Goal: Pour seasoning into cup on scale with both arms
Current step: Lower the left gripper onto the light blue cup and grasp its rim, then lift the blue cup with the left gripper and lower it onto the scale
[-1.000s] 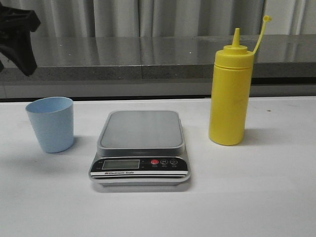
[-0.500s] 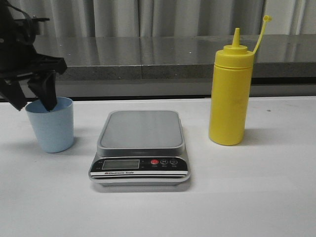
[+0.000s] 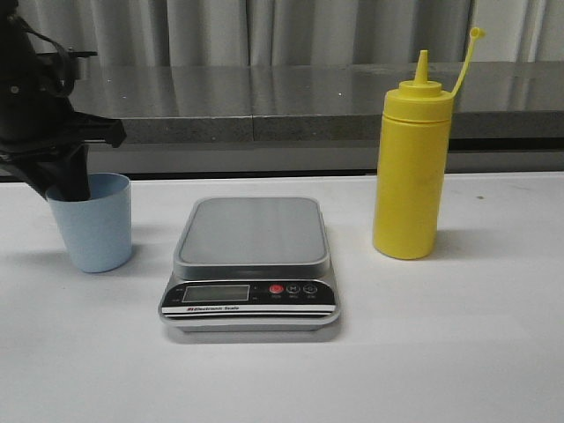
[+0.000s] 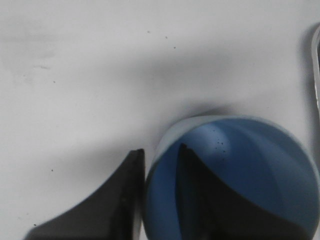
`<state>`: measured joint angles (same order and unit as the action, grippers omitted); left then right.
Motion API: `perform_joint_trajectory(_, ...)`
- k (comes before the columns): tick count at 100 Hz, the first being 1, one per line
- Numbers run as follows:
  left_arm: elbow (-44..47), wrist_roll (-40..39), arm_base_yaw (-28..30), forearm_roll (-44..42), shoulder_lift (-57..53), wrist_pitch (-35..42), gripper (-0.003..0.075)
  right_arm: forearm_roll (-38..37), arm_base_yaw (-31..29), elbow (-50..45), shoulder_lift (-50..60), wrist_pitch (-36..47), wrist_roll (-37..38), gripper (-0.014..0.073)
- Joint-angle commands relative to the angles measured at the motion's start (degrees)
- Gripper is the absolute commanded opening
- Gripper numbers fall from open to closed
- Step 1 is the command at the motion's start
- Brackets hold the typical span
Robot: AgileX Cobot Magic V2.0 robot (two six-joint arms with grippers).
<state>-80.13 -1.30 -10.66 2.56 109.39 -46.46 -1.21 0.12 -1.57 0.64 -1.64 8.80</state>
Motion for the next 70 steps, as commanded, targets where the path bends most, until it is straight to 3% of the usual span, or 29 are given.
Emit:
perform_joint_trajectory(1,-2.20,-0.36,-0.41,0.53,-2.92,0.45,-0.0018,-0.49,-0.34,1.00,1.18,4.91,-0.45,-0.0058)
perform_joint_trajectory(39,-11.85,-0.36,-1.43,0.68,-3.42,-5.97,-0.0020,-0.49,-0.34,1.00,1.18,4.91,-0.45,-0.0058)
perform_joint_trajectory(70,-20.12,2.15,-10.52,0.58,-3.22,-9.26,-0.0020,-0.49,-0.34,1.00,1.18,4.91,-0.45,-0.0058)
